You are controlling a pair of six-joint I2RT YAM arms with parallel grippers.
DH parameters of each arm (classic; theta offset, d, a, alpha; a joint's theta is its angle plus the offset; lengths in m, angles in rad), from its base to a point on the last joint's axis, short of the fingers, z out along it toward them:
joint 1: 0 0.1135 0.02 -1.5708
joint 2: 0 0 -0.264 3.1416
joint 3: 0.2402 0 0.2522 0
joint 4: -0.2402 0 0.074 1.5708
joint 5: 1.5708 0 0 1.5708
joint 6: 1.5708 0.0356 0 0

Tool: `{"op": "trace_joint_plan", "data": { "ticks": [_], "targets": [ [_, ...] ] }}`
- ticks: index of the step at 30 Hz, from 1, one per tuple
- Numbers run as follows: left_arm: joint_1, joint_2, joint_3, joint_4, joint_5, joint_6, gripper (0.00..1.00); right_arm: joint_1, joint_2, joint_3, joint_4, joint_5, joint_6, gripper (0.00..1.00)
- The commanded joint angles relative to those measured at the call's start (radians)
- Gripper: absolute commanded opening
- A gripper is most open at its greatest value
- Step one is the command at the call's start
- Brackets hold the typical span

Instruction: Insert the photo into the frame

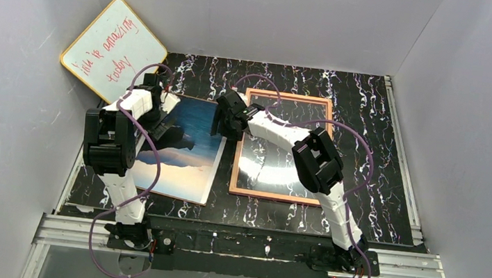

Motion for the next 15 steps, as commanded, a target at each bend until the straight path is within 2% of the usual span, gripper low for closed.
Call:
{"op": "trace_joint_plan", "data": {
  "ticks": [1,8,15],
  "targets": [
    [-0.011,0.019,-0.049,-0.006,0.021,0.008,0.84,0.007,0.024,0.023,0.039,-0.041,0.019,0.69],
    [-0.03,0.027,-0.05,-0.006,0.018,0.009,0.84,0.047,-0.016,0.051,0.061,-0.019,-0.031,0.62],
    [-0.034,0.029,-0.049,-0.006,0.014,0.006,0.84,0.088,-0.019,0.097,0.018,0.034,-0.094,0.61]
  ]
}}
